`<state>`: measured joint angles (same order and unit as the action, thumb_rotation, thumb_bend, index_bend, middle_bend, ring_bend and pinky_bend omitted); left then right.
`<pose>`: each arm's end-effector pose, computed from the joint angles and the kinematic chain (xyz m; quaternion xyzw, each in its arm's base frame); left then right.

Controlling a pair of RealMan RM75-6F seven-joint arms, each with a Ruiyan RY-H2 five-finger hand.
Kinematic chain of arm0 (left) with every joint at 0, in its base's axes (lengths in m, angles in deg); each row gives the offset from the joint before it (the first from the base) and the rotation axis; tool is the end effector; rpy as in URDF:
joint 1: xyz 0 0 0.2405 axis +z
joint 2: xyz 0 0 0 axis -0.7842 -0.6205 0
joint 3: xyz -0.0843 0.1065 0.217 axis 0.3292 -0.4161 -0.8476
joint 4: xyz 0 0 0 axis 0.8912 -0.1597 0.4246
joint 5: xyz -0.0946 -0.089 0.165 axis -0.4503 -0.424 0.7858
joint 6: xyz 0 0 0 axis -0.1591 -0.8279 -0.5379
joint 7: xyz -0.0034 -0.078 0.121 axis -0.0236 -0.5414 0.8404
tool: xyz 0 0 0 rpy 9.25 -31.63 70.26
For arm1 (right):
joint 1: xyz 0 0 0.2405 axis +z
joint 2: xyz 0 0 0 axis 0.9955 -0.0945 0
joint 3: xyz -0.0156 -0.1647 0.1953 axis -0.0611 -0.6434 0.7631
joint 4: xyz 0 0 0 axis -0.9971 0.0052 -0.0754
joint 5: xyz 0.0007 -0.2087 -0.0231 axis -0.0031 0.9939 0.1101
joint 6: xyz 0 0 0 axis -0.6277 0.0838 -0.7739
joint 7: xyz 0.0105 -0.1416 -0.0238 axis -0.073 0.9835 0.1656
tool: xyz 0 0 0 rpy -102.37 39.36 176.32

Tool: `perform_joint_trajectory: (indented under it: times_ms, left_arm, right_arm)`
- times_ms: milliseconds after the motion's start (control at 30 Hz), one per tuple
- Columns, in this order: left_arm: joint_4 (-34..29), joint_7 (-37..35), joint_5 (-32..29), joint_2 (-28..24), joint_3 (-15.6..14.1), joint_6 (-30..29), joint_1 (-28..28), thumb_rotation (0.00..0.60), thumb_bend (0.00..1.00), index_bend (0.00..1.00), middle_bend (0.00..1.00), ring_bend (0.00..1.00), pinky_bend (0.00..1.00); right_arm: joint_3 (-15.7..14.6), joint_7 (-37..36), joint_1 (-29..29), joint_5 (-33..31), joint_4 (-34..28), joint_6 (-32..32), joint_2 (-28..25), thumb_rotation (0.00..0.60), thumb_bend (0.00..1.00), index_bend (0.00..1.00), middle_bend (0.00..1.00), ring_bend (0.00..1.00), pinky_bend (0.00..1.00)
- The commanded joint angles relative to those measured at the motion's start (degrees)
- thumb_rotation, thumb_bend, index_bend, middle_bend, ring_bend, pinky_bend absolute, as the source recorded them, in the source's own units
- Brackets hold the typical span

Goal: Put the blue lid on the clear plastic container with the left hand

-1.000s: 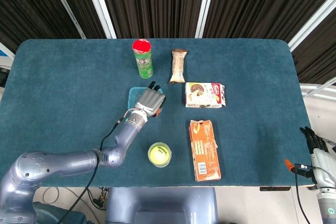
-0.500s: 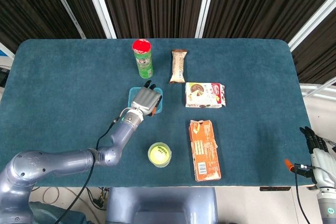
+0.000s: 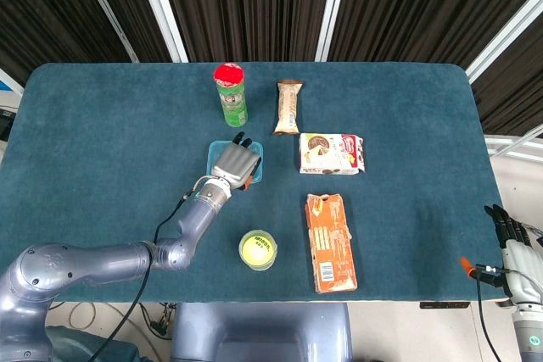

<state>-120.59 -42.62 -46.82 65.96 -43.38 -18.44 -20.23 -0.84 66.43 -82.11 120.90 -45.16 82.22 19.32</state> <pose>-0.0370 0.4137 -0.0718 -0.8109 -0.3151 -0.2627 0.4174 -0.3210 -0.1733 0.1666 0.4705 -0.5469 0.4045 0.5621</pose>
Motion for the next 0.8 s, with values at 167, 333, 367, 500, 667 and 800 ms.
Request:
perform_joint_trajectory:
  times_ms: [167,333,367,500,667,800]
  left_arm:
    - [0.3,0.7,-0.1,0.5,-0.5,-0.3,-0.3,0.600,0.51,0.69,0.55,0.12,0.04]
    - [1.3,1.4,1.0,1.5,-1.2,-1.0,-0.3,0.600,0.51,0.69,0.55,0.12,0.04]
    - [1.5,1.4,1.2,1.7,-1.3,-1.2,-0.3,0.600,0.51,0.69,0.55,0.12,0.04]
    - [2.4,1.5,1.6,2.6,-1.4,-1.3,-0.2,0.600,0.51,0.69,0.55,0.12,0.04]
    - [3.4,1.8,2.0,3.5,-1.4,-1.3,-0.1,0.600,0.51,0.69,0.55,0.12,0.04]
    - [4.1,2.1,2.3,4.0,-1.5,-1.2,0.0,0.600,0.51,0.69,0.55,0.12,0.04]
  right_arm:
    - [0.0,0.0,0.0,0.0,-0.1,0.0,-0.1,0.600,0.29,0.07,0.00,0.00,0.00]
    - [0.0,-0.2,0.0,-0.1,-0.1,-0.1,-0.1,0.600,0.29,0.07,0.00,0.00,0.00]
    - [0.0,-0.2,0.0,-0.1,-0.1,-0.1,-0.1,0.600,0.29,0.07,0.00,0.00,0.00]
    - [0.0,-0.3,0.0,-0.1,-0.2,-0.1,-0.2,0.600,0.29,0.07,0.00,0.00,0.00]
    - [0.0,-0.4,0.0,-0.1,-0.2,-0.2,-0.2,0.600,0.29,0.07,0.00,0.00,0.00]
    - [0.0,-0.4,0.0,0.0,-0.2,-0.2,-0.3,0.600,0.29,0.07,0.00,0.00,0.00]
